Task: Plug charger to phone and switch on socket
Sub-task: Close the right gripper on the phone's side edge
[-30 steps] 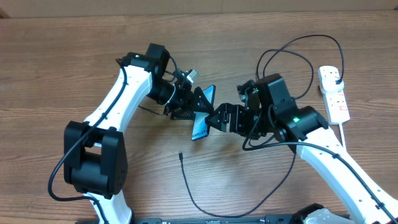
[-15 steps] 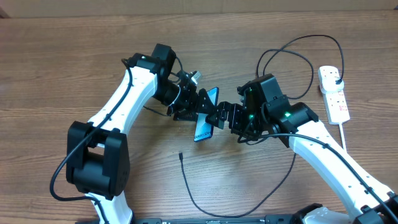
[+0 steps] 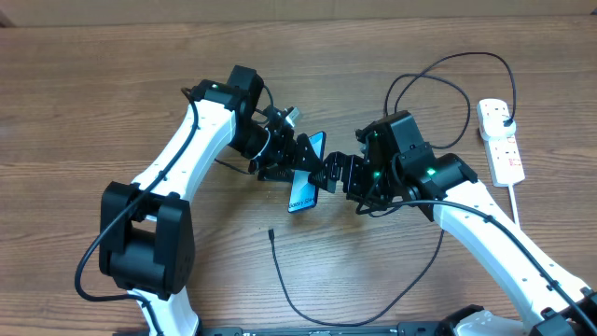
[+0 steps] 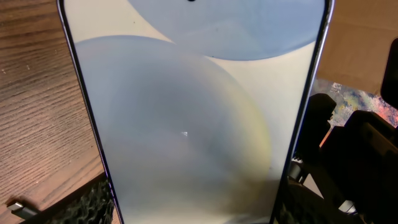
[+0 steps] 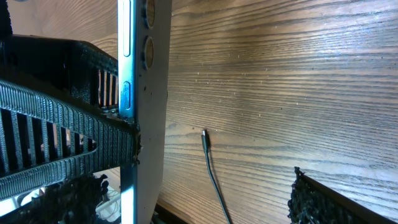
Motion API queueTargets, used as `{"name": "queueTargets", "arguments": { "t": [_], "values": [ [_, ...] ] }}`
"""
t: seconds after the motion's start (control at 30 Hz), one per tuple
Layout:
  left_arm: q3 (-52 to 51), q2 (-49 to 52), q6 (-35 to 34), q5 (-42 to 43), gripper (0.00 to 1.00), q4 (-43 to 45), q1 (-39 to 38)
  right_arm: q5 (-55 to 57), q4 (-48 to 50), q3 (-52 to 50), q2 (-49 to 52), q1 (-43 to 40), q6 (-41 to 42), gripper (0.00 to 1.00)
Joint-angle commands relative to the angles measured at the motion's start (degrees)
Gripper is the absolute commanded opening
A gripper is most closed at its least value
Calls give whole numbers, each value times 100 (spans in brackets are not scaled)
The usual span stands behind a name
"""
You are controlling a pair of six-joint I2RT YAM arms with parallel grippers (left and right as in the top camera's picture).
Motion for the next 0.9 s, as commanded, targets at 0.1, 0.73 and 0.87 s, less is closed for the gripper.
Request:
{"name": "queueTargets", "arguments": {
  "t": [0.1, 0.73, 0.87],
  "values": [
    [114, -129, -83, 118, 62, 33, -46, 7, 37, -24, 11, 50, 15, 100],
    [114, -129, -636, -186, 65, 151, -339, 256, 63, -24, 33, 468, 87, 70],
    [114, -129, -638, -177, 65, 170, -337, 254, 85, -24, 33, 470, 195, 56]
  ]
}}
